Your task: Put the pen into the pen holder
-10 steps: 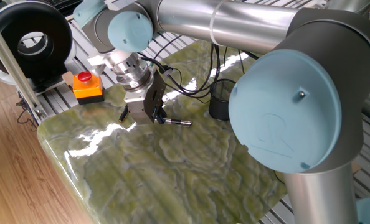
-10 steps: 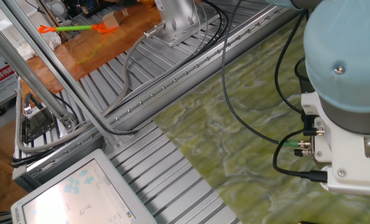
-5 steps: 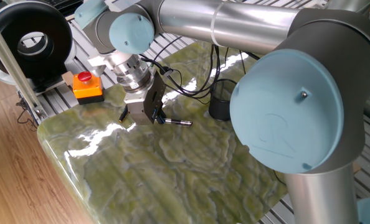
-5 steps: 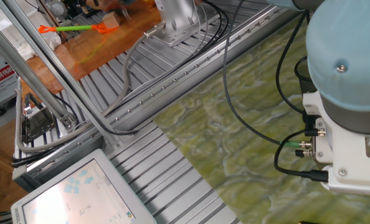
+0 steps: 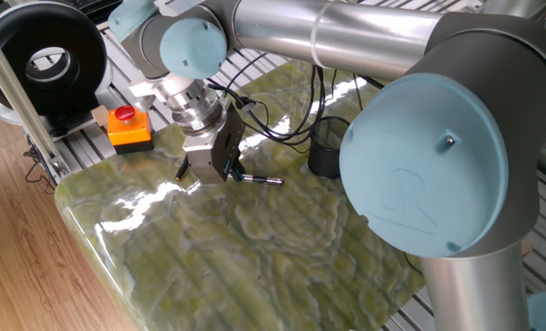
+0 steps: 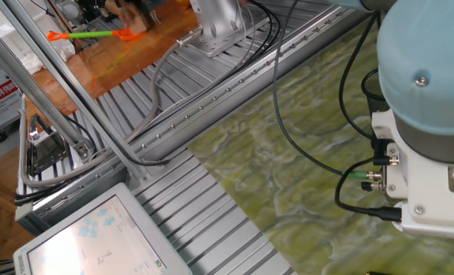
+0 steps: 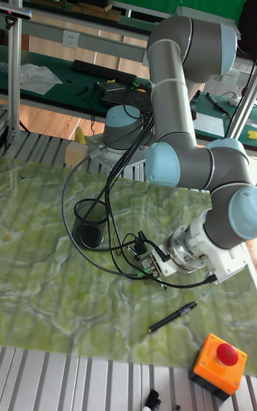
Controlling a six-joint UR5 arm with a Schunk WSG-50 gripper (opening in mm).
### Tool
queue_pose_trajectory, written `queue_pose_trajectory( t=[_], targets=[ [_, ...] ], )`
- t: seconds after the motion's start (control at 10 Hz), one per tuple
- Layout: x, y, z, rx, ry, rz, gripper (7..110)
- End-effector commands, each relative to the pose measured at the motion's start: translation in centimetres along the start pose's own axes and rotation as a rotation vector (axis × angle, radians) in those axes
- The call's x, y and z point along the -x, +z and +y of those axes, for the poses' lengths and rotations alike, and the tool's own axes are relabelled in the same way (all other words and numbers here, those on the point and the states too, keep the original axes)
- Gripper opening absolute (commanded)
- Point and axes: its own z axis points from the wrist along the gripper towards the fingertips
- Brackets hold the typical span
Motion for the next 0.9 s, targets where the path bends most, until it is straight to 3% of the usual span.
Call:
queue_pose_trajectory(
  t=[0.0, 0.6, 0.8],
  targets=[
    [-0.08, -0.23, 0.04, 0.007, 0.022, 0.002, 7],
    [0.56, 0.23, 0.20, 0.040, -0.030, -0.025, 7],
    [0.36, 0.16, -0.12, 0.028, -0.039, -0.018, 7]
  ],
)
